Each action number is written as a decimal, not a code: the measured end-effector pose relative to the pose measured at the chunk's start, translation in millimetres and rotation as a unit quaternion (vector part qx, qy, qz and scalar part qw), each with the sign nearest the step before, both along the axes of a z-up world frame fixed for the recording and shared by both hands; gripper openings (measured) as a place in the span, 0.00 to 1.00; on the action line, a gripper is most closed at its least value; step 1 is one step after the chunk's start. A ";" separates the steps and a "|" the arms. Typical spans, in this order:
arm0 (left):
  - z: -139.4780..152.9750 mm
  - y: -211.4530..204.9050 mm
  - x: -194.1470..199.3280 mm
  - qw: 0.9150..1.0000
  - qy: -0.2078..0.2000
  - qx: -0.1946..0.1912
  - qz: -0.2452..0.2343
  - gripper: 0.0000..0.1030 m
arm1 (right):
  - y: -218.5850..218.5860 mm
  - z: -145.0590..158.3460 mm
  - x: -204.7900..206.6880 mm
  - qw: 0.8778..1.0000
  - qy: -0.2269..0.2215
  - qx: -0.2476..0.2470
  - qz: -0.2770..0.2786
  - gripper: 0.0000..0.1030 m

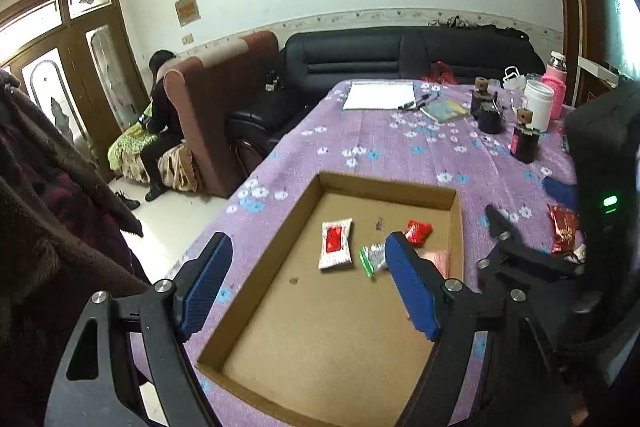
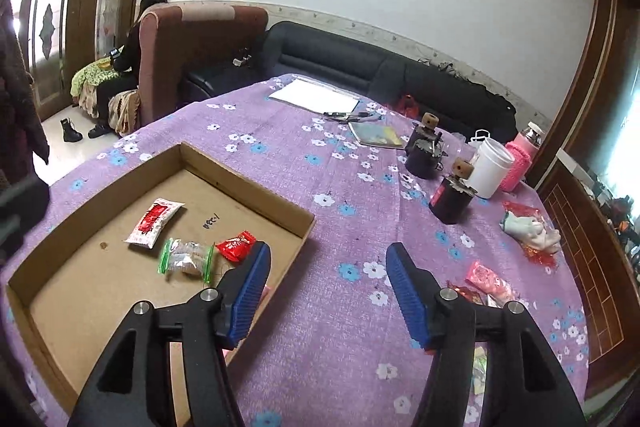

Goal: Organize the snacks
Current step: 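Move the right tool to the brown-red packet and grasp it, then grasp the red foil packet with left tool while right grasps green-wrapped candy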

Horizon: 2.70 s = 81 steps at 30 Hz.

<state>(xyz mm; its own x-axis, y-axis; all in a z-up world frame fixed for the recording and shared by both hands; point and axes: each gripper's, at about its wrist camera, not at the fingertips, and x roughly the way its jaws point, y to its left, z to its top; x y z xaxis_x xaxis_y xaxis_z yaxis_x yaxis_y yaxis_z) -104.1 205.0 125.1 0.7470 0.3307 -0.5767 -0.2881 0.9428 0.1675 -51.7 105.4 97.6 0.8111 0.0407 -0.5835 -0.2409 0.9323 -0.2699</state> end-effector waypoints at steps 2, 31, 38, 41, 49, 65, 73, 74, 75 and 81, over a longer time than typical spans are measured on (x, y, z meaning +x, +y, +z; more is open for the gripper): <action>-2.9 -4.4 -6.1 1.000 0.001 0.007 0.009 0.77 | -1.3 5.0 -9.1 1.000 -0.017 -0.014 -0.007 0.64; -45.7 -45.1 -12.9 0.978 0.060 -0.164 -0.110 0.77 | -198.0 -61.7 79.0 0.969 0.150 0.177 -0.087 0.40; -49.4 -41.2 -13.6 0.978 0.061 -0.172 -0.104 0.77 | -170.0 -80.0 67.7 0.956 0.207 0.204 -0.038 0.27; -50.1 -46.9 -12.6 0.975 0.065 -0.177 -0.114 0.77 | -161.0 -83.3 51.4 0.941 0.245 0.232 -0.003 0.27; -54.4 -57.3 -12.5 0.968 0.082 -0.196 -0.136 0.77 | -212.1 -39.3 13.8 0.941 0.161 0.297 0.002 0.43; -95.5 -148.3 58.4 0.942 0.165 -0.208 -0.203 0.77 | -250.0 -80.6 20.8 0.961 0.157 0.222 -0.052 0.44; -115.6 -169.6 82.2 0.952 0.178 -0.155 -0.194 0.76 | -240.8 -91.8 23.1 0.969 0.150 0.191 -0.048 0.36; -116.3 -172.1 81.7 0.955 0.172 -0.145 -0.193 0.76 | -241.5 -92.4 23.8 0.969 0.150 0.191 -0.051 0.29; -117.0 -174.2 81.6 0.956 0.170 -0.138 -0.194 0.76 | -242.6 -92.6 23.9 0.969 0.149 0.191 -0.053 0.27; -114.7 -180.5 77.8 0.960 0.155 -0.110 -0.207 0.35 | -243.0 -92.4 22.0 0.969 0.145 0.191 -0.053 0.24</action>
<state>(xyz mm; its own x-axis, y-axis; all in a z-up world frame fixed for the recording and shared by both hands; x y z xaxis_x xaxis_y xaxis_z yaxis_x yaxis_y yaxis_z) -26.2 24.5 10.5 0.5699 -0.1125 -0.8139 0.1509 0.9881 -0.0309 -29.8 -137.6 5.2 0.6265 0.2230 -0.7468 -0.1518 0.9748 0.1637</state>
